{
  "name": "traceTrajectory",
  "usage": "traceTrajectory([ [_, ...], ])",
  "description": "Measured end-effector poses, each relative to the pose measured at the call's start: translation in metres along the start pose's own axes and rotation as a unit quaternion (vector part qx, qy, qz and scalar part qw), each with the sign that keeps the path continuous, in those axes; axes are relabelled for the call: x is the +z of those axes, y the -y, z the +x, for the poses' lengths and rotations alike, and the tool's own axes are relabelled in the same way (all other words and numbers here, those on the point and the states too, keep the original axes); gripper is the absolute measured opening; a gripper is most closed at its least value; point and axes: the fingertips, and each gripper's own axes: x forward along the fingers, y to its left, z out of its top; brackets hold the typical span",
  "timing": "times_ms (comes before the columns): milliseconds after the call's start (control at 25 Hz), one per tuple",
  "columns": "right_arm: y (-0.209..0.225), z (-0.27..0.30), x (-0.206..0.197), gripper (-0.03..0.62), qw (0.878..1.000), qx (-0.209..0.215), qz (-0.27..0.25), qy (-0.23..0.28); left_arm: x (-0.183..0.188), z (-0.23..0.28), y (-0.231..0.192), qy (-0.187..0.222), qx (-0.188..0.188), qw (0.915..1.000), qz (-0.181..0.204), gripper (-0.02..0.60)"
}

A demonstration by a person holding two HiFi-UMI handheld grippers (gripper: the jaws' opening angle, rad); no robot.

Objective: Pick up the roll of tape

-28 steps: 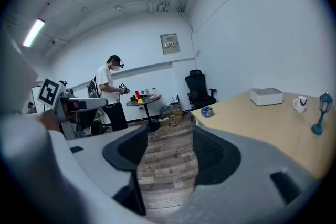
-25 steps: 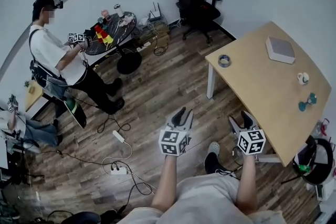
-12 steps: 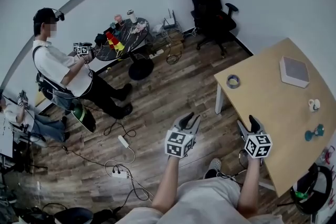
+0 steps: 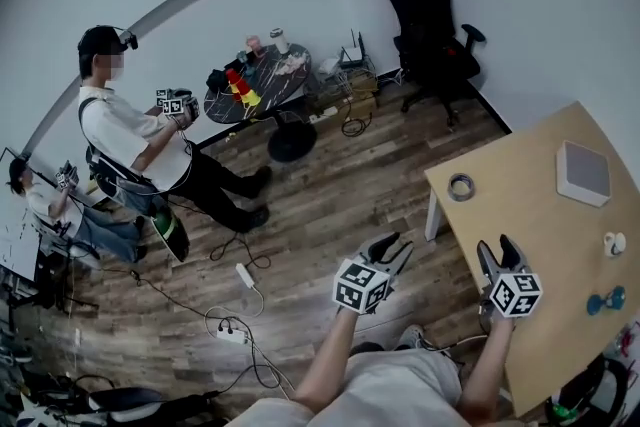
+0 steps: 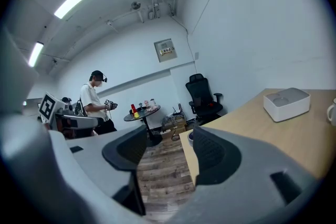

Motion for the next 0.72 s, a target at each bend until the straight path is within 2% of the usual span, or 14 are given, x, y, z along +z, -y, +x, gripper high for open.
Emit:
traceTrajectory([
  [280,0.028,0.016,-0.005,0.279,1.000,0.000,-0.008,-0.029,-0.015,-0.012,-0.025,0.008,0.052,0.9982,-0.027,0.143],
  [480,0.013,0.051,-0.005,0.278,0.996,0.030,-0.058,-0.055,-0.038,-0.015,-0.068,-0.005,0.081,0.9958,-0.041,0.141],
  [600,0.012,0.071,0.007,0.278,0.993,0.037,-0.091,-0.066,-0.041,-0.001,-0.085,-0.015,0.081,0.9958,-0.041,0.141],
  [720,0.015,0.084,0.015,0.278,0.989,0.040,-0.118,-0.081,-0.037,0.018,-0.085,-0.024,0.061,0.9972,-0.037,0.141],
])
